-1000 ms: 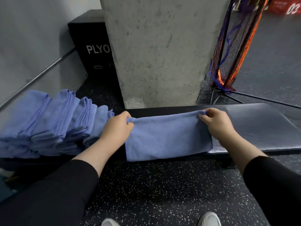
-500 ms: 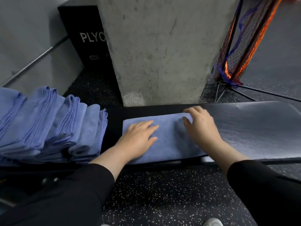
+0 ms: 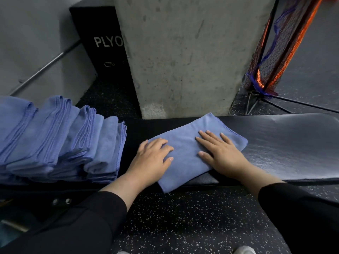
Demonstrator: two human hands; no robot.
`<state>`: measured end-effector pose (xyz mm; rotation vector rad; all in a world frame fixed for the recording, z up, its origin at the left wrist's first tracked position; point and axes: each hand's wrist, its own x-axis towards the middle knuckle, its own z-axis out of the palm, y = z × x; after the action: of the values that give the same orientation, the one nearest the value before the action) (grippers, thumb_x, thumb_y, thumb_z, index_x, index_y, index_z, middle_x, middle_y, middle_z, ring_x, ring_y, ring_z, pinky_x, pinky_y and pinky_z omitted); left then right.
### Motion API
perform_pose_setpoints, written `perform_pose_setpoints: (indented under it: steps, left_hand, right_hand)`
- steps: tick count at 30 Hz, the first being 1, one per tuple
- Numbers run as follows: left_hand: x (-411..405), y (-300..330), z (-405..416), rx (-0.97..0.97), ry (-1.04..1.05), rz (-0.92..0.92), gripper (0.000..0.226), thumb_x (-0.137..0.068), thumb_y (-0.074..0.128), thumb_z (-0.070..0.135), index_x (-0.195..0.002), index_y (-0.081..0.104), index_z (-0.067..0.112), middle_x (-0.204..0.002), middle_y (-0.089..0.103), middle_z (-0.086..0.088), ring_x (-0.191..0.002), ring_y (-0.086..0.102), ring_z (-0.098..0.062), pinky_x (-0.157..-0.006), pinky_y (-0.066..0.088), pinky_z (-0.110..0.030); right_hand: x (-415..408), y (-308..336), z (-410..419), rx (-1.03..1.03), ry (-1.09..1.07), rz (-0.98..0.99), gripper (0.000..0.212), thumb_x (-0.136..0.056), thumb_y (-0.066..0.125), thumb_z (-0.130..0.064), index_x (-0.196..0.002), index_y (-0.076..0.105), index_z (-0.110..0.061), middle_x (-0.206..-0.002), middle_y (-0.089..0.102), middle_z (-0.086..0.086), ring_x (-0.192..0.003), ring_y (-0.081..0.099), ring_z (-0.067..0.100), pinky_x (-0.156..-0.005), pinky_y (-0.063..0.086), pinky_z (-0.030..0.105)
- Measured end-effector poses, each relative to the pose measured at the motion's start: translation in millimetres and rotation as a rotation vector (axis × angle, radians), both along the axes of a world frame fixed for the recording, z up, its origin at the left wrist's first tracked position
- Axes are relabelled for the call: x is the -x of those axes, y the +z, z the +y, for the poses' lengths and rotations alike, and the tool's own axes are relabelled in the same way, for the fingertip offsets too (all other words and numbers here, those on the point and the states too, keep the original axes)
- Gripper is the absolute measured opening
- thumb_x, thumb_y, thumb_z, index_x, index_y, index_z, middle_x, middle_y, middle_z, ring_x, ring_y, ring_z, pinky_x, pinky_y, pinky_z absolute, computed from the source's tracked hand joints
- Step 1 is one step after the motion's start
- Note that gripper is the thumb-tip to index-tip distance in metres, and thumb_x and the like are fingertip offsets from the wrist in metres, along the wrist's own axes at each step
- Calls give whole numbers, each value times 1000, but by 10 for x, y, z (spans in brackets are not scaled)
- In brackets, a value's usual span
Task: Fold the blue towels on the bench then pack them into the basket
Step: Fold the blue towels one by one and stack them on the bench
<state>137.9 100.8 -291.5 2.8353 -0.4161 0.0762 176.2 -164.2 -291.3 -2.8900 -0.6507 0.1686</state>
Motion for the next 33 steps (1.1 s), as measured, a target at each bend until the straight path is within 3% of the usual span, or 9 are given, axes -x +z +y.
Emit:
perform_pose_setpoints:
  steps: [5,8,12,17,22,24,27,30,33]
  left_hand:
    - [54,37,16,-66,-18,22,41,-101,42,52,-138,53,38,-140,44,12,-130,40,-14,-109,30,-39]
    - [95,89,-16,-105,-4,22,40,-101,42,54,-136,55,39,-129,47,12,-117,44,-18,-99,34,-38]
    - [184,166,-29,-127,11,56,38,-104,40,46,-138,55,38,-123,50,9,-110,46,-21,-95,37,-40]
    - [249,222,65,-83,-56,149,37,-102,43,19,-131,64,28,-124,58,3,-116,53,-24,-101,40,-41]
    - [349,335,169,-44,-127,169,32,-103,43,28,-128,64,29,-127,62,7,-123,53,-17,-105,38,-40]
    - [440,373,204,-98,-173,159,40,-102,43,50,-134,59,32,-131,56,10,-126,47,-13,-106,33,-39]
    - [539,356,281,-172,-240,147,65,-93,44,71,-146,47,34,-146,41,11,-139,32,-11,-115,24,-39]
    - [551,298,294,-171,-227,136,63,-94,53,63,-147,45,31,-155,35,10,-147,23,-11,-121,17,-40]
    - [496,292,239,-21,-204,72,22,-98,56,37,-116,64,27,-131,56,12,-132,44,-11,-111,29,-34]
  right_hand:
    - [-114,-54,-41,-113,-109,-124,61,-93,43,-62,-144,50,-28,-156,40,-10,-149,30,15,-122,10,54]
    - [6,0,119,-133,-50,-379,32,-91,63,-39,-120,65,-25,-122,61,-3,-114,60,27,-100,38,50]
    - [423,129,310,-196,236,-355,19,-96,54,-42,-102,65,-28,-98,57,-6,-87,58,22,-77,43,41]
    - [922,52,353,-28,431,-163,56,-85,54,-69,-125,56,-29,-132,53,-7,-121,52,18,-104,41,42]
    - [1100,34,478,11,262,-254,37,-78,63,-31,-115,60,-25,-126,58,-4,-116,59,19,-101,47,46]
    - [1102,66,498,-63,222,-267,21,-88,55,-31,-106,61,-25,-119,61,-8,-106,62,17,-97,48,40]
    - [1101,206,451,-256,96,-122,25,-100,42,-37,-103,61,-22,-105,65,-10,-95,60,18,-88,46,32]
    - [1127,386,299,-400,-67,109,16,-103,46,-38,-95,54,-27,-77,59,-7,-68,51,8,-62,38,26]
    - [1099,454,149,-499,-178,180,17,-103,50,-35,-89,50,-26,-71,58,0,-58,45,9,-57,39,31]
